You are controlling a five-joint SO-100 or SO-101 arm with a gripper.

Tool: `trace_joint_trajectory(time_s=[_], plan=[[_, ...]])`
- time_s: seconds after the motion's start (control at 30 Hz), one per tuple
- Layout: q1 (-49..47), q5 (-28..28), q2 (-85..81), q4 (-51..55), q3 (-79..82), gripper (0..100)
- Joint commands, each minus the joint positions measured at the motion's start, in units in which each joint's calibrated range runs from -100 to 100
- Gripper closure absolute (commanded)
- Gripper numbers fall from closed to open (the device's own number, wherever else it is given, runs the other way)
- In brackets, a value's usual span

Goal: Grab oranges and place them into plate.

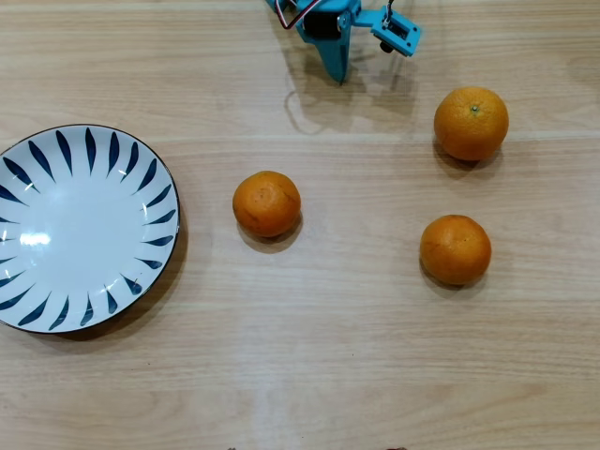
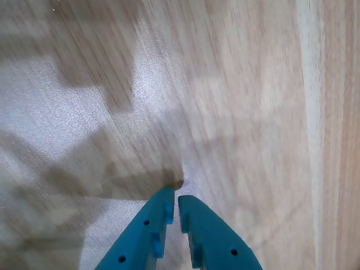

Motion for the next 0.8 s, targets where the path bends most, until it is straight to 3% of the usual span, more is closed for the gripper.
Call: trace_joint_trajectory(time_s=[0.0,0.57,0.77], plan=[[-0.45,-0.36,1.17,-0.43,-2.68,98],[-0.45,-0.78,1.67,-0.09,-3.22,98],[-1.74,-0.72,13.51,0.00,-16.53,98]])
